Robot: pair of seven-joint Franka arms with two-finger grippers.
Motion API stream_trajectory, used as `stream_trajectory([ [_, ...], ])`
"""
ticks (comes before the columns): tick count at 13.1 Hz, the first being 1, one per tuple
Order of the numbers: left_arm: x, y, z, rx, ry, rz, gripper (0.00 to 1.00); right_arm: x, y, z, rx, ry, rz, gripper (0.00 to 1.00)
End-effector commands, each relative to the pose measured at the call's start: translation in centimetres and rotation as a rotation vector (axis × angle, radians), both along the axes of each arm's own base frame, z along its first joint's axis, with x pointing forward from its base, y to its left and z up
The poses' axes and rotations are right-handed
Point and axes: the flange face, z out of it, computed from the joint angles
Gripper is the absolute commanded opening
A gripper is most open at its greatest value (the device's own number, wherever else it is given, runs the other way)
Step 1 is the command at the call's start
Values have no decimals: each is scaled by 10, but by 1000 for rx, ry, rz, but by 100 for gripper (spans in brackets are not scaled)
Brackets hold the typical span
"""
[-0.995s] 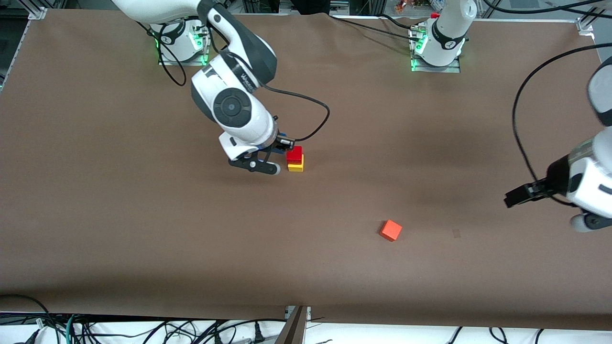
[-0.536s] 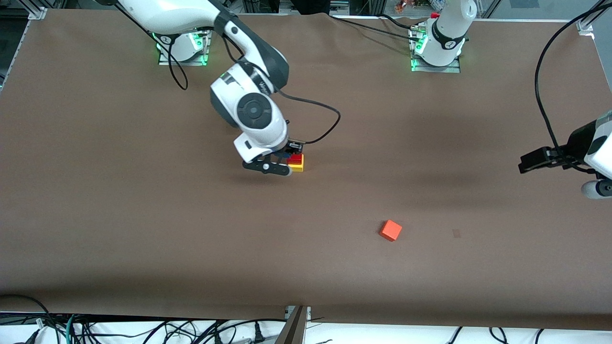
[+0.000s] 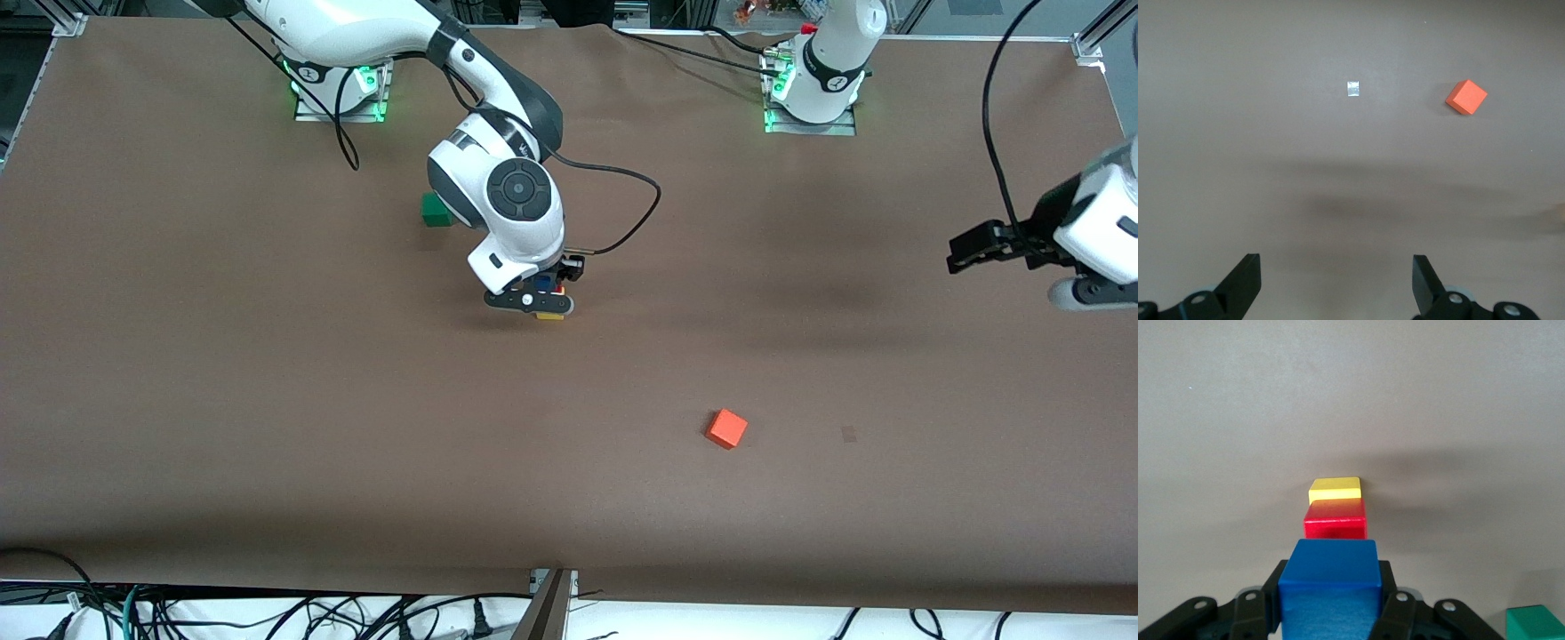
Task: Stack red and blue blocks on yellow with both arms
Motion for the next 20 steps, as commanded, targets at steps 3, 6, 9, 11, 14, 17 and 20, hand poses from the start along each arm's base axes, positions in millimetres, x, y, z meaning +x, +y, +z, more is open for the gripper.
stream_trajectory([
  [3,-21,7,-13,-10,-16,9,100,-10,17,-9,8,-20,22,33],
  [6,-20,6,-13,-11,-17,12,100,-11,19,-17,8,-18,26,33],
  [9,-17,0,-10,-13,-25,6,100,-7,14,-19,3,-13,24,33],
  [11,-17,-2,-10,-12,-25,13,100,-4,10,-18,2,-14,41,33],
  [14,-17,0,-10,-12,-23,15,100,-1,7,-23,-6,-11,41,33],
  [17,-17,1,-11,-12,-23,17,100,8,-4,-24,-10,-16,55,33],
  [20,-17,1,-11,-12,-23,17,100,9,-4,-29,-7,-13,44,33],
])
